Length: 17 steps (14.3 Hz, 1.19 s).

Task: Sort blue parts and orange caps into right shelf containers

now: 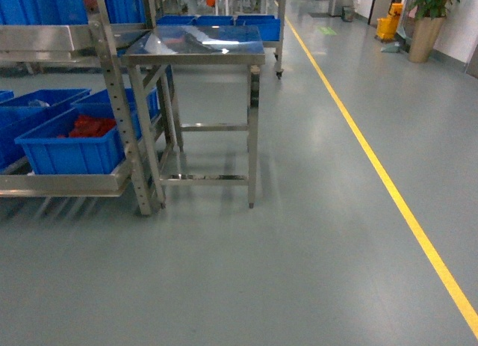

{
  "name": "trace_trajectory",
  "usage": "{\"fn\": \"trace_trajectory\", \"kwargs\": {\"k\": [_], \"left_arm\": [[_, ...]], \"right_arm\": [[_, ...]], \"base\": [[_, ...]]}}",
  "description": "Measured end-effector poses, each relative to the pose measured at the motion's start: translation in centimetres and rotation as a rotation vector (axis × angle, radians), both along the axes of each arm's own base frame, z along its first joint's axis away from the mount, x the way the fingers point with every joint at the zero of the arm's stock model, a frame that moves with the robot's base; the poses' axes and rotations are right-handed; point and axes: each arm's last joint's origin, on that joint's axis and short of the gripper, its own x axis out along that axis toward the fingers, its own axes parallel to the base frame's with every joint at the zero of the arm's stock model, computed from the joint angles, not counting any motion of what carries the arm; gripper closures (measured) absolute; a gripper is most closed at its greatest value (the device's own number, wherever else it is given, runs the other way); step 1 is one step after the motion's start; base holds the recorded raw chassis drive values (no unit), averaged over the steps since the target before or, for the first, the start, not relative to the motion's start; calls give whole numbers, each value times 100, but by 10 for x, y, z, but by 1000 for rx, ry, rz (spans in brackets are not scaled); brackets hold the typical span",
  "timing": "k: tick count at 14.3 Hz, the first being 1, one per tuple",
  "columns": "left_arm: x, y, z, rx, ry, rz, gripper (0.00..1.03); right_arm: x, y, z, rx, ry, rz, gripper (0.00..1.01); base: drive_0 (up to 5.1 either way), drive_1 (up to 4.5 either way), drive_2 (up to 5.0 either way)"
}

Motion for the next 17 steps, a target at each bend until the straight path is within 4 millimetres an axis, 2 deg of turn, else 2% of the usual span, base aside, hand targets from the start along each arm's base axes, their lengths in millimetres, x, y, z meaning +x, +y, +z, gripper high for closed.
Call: {"fn": "trace_trajectory", "kwargs": {"k": [17], "left_arm": [[0, 0, 0, 0, -1, -2, 62]], "right_arm": [[0, 0, 0, 0, -1, 0, 58]], "base": [[-2, 426, -430]]}}
